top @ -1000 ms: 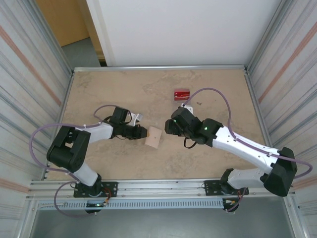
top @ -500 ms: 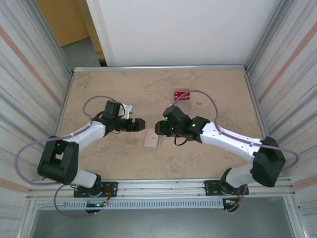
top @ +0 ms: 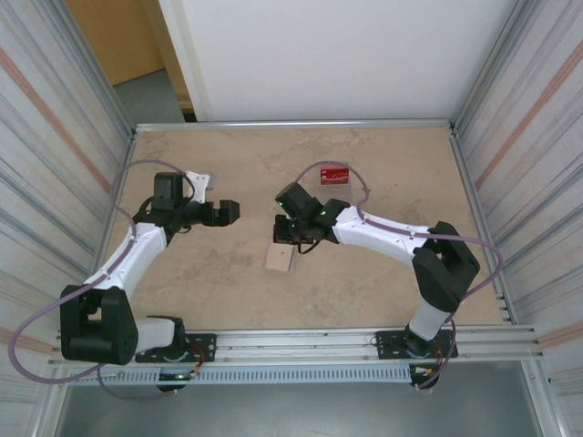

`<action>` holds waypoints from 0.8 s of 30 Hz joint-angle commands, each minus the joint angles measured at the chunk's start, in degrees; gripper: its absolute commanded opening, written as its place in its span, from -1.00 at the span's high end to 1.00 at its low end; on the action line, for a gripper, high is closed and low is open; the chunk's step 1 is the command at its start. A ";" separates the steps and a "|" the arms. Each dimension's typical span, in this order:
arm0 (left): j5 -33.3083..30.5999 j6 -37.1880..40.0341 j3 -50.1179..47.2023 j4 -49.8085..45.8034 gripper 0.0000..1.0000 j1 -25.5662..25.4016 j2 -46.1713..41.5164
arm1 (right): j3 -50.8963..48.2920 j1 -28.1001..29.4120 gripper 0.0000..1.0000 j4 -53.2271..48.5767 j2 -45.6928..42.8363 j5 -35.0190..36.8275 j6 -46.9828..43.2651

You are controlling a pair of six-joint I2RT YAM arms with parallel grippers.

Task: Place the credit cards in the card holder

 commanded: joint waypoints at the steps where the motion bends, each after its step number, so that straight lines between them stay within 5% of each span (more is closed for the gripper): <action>1: 1.92 2.89 1.63 -1.90 -0.97 0.12 -0.89 | 1.69 -0.49 1.00 -3.96 1.77 -1.33 -0.36; 24: -1.78 10.72 6.60 -8.08 -0.97 -5.06 1.42 | -4.88 -2.90 1.00 -9.54 1.36 2.15 1.17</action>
